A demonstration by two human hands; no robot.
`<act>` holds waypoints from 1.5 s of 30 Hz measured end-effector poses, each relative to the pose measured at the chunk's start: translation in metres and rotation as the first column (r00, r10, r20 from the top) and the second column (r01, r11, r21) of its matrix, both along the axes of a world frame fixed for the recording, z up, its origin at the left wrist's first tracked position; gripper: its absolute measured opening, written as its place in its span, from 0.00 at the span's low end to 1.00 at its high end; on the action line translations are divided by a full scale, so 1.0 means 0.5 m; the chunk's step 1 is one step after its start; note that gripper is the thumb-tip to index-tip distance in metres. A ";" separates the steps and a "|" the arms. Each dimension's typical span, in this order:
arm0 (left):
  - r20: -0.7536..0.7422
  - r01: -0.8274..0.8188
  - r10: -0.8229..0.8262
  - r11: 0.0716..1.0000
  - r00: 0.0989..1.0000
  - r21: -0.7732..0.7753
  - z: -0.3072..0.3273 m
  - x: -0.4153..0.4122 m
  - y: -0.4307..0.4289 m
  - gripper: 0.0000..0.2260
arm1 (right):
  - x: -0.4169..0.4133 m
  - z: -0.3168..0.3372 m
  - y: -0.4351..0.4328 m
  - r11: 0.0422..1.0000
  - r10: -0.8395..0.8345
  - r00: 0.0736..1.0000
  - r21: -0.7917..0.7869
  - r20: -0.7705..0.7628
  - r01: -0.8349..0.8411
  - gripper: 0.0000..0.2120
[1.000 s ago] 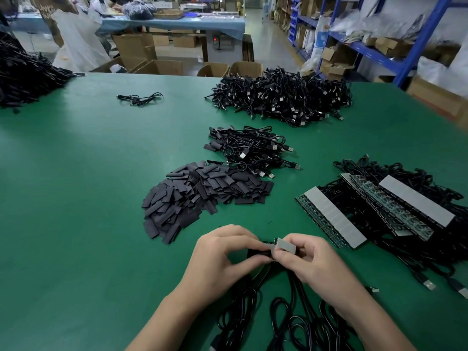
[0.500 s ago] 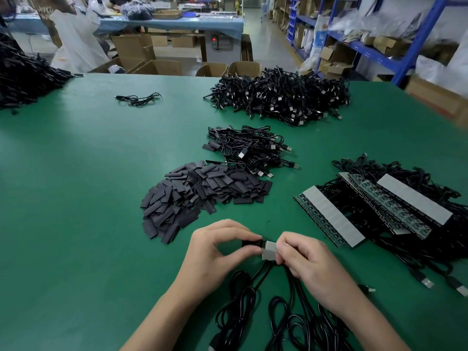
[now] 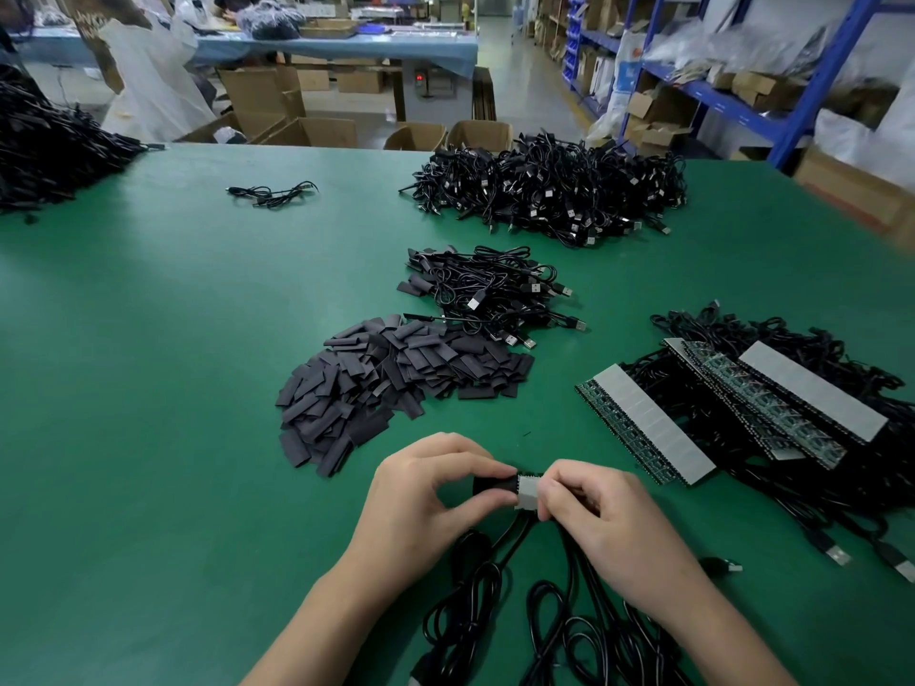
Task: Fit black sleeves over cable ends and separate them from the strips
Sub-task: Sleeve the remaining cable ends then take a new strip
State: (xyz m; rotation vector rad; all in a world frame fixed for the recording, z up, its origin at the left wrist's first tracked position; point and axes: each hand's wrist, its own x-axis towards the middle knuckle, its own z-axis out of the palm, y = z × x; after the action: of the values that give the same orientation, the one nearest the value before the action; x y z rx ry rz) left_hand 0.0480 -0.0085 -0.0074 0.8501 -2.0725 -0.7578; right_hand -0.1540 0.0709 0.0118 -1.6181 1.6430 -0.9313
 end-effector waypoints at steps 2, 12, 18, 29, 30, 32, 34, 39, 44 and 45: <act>0.053 0.002 0.001 0.998 0.999 -0.068 0.000 0.000 -0.001 0.09 | 0.002 -0.003 -0.001 1.000 -0.009 1.000 0.000 -0.019 0.009 0.14; 0.185 0.034 0.028 0.945 0.982 -0.325 -0.002 0.002 -0.006 0.08 | 0.008 -0.011 0.000 1.000 0.004 0.992 0.017 -0.129 -0.002 0.11; 0.192 0.012 0.048 0.954 0.980 -0.299 -0.004 0.003 -0.004 0.08 | 0.009 -0.007 0.002 0.999 0.018 0.993 0.036 -0.119 -0.013 0.12; 0.246 0.135 -0.045 0.923 0.968 -0.361 -0.010 0.001 -0.008 0.05 | 0.011 -0.018 0.001 0.997 0.046 0.991 0.073 -0.127 -0.037 0.10; 0.248 0.141 -0.052 0.924 0.967 -0.356 -0.009 0.001 -0.009 0.05 | 0.011 -0.018 0.000 0.997 0.047 0.992 0.070 -0.120 -0.038 0.10; 0.249 0.146 -0.062 0.931 0.967 -0.334 -0.008 0.003 -0.009 0.07 | 0.010 -0.015 -0.002 0.998 0.040 0.996 0.057 -0.083 -0.035 0.07; 0.255 0.145 -0.064 0.939 0.965 -0.313 -0.007 0.003 -0.009 0.09 | 0.007 -0.010 -0.005 0.999 0.022 1.000 0.045 -0.004 -0.022 0.05; 0.230 0.115 -0.046 0.948 0.972 -0.297 -0.005 0.001 -0.007 0.09 | -0.004 0.001 -0.005 0.997 0.051 0.987 0.057 0.150 -0.060 0.07; 0.250 0.097 -0.021 0.950 0.968 -0.296 -0.007 0.004 -0.009 0.10 | -0.009 0.008 -0.007 0.996 0.022 0.960 0.080 0.278 -0.046 0.06; 0.248 0.097 -0.023 0.952 0.969 -0.292 -0.006 0.004 -0.010 0.10 | -0.011 0.009 -0.007 0.996 0.017 0.954 0.084 0.298 -0.044 0.06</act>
State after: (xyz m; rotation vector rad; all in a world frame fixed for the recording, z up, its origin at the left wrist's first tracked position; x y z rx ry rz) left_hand 0.0499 -0.0135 -0.0106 0.7374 -2.3633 -0.3639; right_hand -0.1595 0.0676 0.0161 -1.3641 1.4275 -1.0160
